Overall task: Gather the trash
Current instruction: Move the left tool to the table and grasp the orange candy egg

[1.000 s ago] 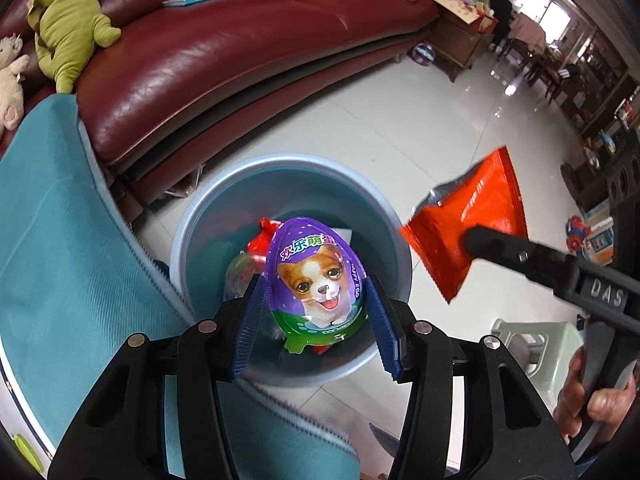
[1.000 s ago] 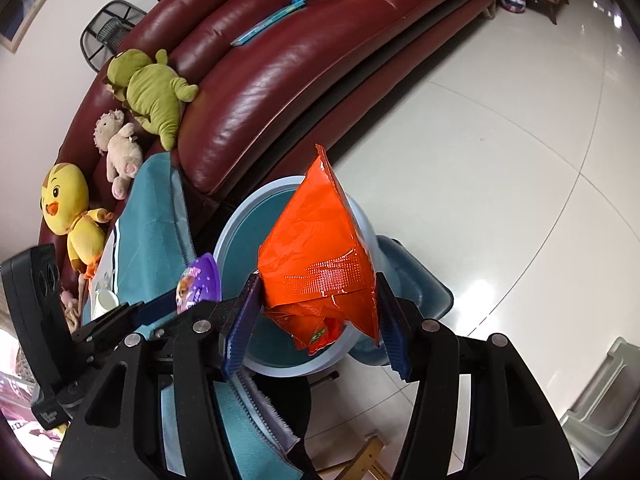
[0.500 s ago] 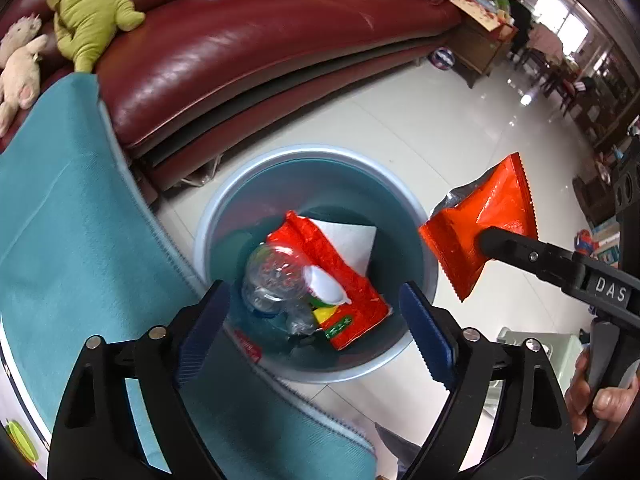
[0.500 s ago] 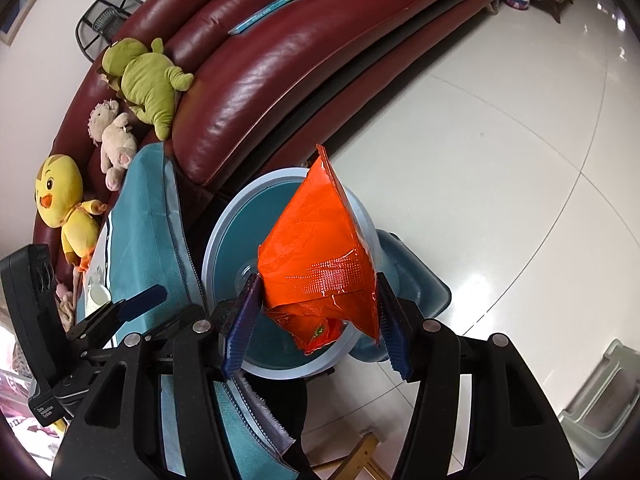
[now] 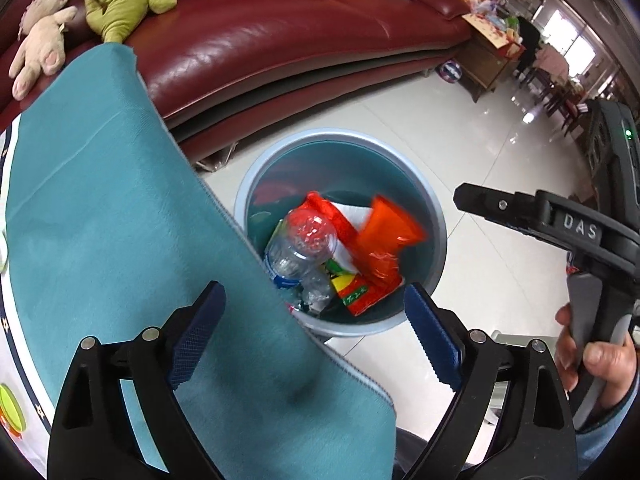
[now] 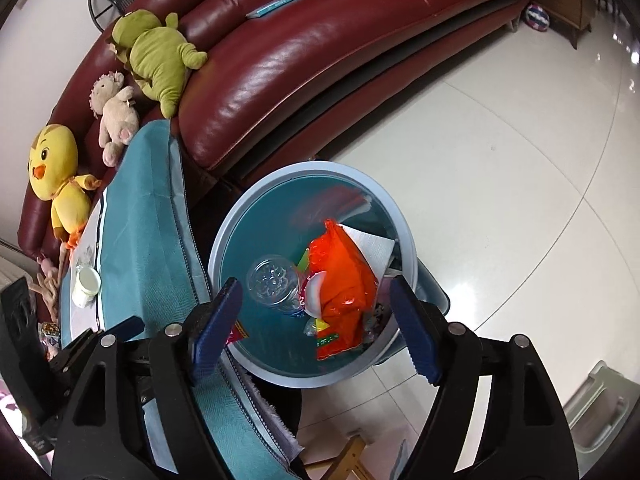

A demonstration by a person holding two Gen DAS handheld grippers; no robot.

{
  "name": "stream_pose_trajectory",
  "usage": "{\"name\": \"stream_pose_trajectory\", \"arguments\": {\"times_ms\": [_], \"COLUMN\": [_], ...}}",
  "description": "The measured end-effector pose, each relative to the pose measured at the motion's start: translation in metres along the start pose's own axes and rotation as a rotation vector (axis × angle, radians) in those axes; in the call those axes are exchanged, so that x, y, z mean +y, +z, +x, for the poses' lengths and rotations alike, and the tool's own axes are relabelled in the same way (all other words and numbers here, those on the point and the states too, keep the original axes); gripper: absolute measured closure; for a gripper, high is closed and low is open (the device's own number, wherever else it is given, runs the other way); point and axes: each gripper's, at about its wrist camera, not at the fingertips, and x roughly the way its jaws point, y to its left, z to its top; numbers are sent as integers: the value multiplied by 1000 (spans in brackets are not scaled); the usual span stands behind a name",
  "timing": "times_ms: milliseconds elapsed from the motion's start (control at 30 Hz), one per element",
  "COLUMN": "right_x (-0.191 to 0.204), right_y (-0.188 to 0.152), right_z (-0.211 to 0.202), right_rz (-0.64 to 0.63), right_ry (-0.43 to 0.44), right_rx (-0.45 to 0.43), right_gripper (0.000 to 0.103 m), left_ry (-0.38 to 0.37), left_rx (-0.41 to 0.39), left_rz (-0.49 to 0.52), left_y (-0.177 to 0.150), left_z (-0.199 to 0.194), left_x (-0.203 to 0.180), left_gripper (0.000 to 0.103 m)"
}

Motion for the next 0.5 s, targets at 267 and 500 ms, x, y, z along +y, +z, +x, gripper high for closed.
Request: {"name": "stream_pose_trajectory", "arguments": {"times_ms": [267,500], "right_x": [6,18], "right_y": [-8,-17], "right_z": [3,-2], "right_rz": [26,19], "right_ry": [-12,-29], "right_rx": [25,40], "right_gripper": [25,21], "left_ry": [-9,-19], "left_rx": [2,-17], "left_rz": [-26,-47], "left_y": [-14,-23], "left_z": [-6,-20], "left_x": [16,27], "left_gripper": [12,12]}}
